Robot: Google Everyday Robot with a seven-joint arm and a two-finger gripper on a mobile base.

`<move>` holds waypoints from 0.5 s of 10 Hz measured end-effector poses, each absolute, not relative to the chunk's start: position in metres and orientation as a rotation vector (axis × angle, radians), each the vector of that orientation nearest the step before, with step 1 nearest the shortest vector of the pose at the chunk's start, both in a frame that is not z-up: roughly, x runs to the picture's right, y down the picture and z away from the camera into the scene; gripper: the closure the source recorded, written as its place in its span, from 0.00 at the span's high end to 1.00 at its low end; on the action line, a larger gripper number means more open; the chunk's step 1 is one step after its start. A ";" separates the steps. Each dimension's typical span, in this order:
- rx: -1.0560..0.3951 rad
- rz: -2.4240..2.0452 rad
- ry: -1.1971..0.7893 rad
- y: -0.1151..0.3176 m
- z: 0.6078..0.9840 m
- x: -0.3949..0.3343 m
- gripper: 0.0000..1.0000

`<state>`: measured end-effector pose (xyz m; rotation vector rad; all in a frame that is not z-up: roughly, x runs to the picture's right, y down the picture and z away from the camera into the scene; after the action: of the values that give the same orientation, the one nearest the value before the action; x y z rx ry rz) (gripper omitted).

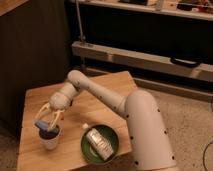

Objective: Place the white sponge in the ceramic cup

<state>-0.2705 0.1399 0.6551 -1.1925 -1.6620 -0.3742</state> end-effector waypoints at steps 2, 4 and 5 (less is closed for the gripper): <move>-1.219 -0.347 -1.664 0.141 0.655 -0.264 0.80; -1.235 -0.316 -1.674 0.143 0.648 -0.268 0.80; -1.241 -0.303 -1.681 0.142 0.642 -0.271 0.80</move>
<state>-0.2705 0.1417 0.6416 -1.2406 -1.6812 -0.3034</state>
